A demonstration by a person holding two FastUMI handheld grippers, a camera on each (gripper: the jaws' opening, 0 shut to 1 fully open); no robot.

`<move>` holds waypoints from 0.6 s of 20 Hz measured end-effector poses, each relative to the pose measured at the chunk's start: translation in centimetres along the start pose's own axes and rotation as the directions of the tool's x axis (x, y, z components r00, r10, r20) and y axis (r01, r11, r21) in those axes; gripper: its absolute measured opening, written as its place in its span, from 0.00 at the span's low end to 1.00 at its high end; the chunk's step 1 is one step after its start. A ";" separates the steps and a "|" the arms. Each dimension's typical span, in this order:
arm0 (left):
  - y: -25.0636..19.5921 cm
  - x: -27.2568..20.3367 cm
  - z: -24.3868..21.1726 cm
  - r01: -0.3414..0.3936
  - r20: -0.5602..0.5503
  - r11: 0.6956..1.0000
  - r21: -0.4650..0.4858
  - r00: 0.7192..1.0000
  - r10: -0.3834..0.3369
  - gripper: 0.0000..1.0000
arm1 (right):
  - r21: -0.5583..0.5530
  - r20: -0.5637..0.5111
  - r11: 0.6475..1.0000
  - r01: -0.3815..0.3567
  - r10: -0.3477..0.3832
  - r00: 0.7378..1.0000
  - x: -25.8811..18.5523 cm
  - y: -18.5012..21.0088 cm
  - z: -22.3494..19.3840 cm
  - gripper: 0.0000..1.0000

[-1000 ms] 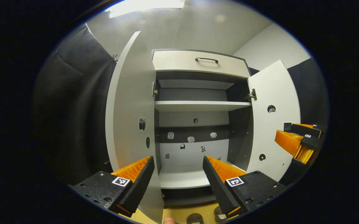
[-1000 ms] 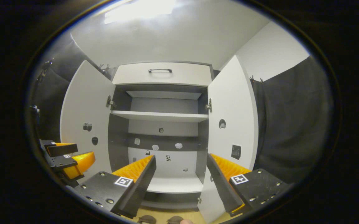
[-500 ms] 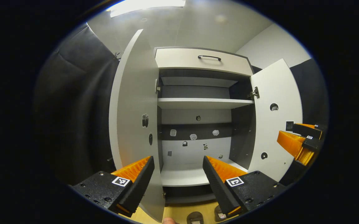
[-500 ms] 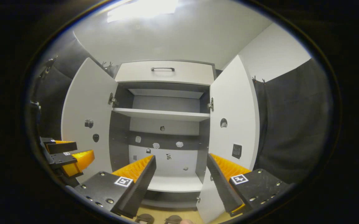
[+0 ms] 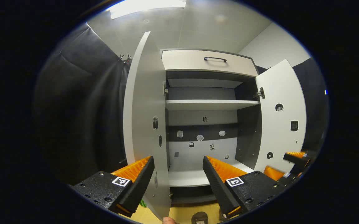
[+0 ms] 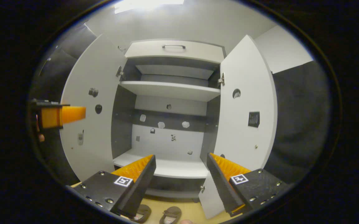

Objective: Grab one shoe with the right hand and put it into the shoe cabinet, grab the other shoe with the left hand and put it into the shoe cabinet; then close the right door with the right hand and the left door with the left hand.

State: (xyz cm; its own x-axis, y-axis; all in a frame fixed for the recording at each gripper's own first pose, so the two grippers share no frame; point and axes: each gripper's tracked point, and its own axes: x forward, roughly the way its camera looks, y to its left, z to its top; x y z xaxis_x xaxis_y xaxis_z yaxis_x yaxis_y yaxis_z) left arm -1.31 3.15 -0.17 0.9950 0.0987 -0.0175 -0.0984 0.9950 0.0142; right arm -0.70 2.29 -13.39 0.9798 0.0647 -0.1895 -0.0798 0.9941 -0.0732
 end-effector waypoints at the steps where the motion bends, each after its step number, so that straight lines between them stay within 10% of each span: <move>1: 0.3 0.0 0.1 -0.006 0.002 1.000 0.003 1.000 0.006 0.96 | 0.003 -0.032 1.000 0.002 -0.002 0.999 0.1 0.4 -2.1 0.98; 7: 0.6 -0.4 0.3 -0.005 -0.002 1.000 -0.009 1.000 0.005 0.94 | 0.013 -0.249 0.999 -0.029 0.032 0.968 0.2 2.7 -16.1 0.99; 12: 0.7 -0.6 0.3 -0.011 -0.001 1.000 -0.010 1.000 0.011 0.93 | 0.050 -0.447 0.998 -0.034 0.053 0.893 0.1 3.7 -27.4 0.99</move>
State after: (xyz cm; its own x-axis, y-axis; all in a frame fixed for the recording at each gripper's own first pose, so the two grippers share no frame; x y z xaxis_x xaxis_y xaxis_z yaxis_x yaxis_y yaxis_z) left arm -1.97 3.80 0.14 0.9938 0.1093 -0.0182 -0.1092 0.9940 0.0043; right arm -5.97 3.63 -40.54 0.7884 0.0720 -0.6110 -0.1042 0.9944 -0.0172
